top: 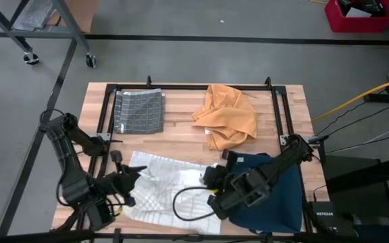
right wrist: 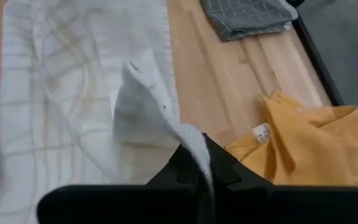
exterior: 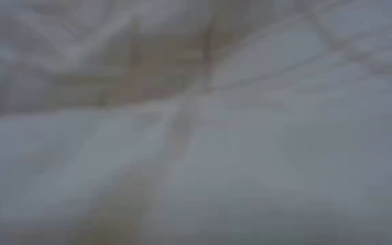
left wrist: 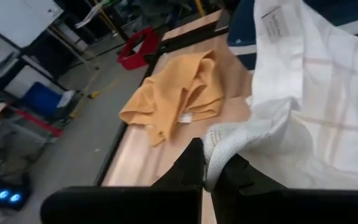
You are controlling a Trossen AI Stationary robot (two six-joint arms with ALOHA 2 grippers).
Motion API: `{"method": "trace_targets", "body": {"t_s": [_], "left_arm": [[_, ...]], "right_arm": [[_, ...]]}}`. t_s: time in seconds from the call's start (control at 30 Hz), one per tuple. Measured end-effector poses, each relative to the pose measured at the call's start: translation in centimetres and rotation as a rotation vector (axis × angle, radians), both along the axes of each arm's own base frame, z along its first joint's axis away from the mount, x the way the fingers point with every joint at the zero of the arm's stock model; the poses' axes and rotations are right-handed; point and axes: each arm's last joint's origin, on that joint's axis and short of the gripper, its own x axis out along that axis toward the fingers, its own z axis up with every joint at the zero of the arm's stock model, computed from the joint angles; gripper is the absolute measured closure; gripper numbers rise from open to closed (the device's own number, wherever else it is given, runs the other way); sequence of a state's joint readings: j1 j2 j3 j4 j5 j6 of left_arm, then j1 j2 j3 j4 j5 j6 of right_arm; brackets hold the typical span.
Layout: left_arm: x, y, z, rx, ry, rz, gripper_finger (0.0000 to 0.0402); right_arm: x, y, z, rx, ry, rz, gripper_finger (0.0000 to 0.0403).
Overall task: Fold towel
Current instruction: Fold the white towel
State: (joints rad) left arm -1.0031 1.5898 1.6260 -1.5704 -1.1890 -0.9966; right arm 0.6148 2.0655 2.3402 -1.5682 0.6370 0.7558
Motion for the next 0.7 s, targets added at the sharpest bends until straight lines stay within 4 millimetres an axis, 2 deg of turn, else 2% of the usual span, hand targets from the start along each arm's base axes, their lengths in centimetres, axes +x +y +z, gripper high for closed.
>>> {"method": "trace_targets", "body": {"t_s": [0.17, 0.4, 0.7], "left_arm": [[0.7, 1.5, 0.7, 0.007, 0.006, 0.038, 0.0401], [-0.9, 4.1, 3.2, -0.081, -0.052, 0.046, 0.0401], [-3.0, 6.8, 5.3, -0.149, -0.002, -0.011, 0.0401]], "right_arm": [[0.4, -0.8, 0.1, -0.017, 0.029, 0.027, 0.0402], [-0.2, -1.3, 1.2, -0.005, 0.019, 0.046, 0.0402], [-3.2, -3.3, 5.2, 0.038, -0.092, 0.037, 0.0402]]}}
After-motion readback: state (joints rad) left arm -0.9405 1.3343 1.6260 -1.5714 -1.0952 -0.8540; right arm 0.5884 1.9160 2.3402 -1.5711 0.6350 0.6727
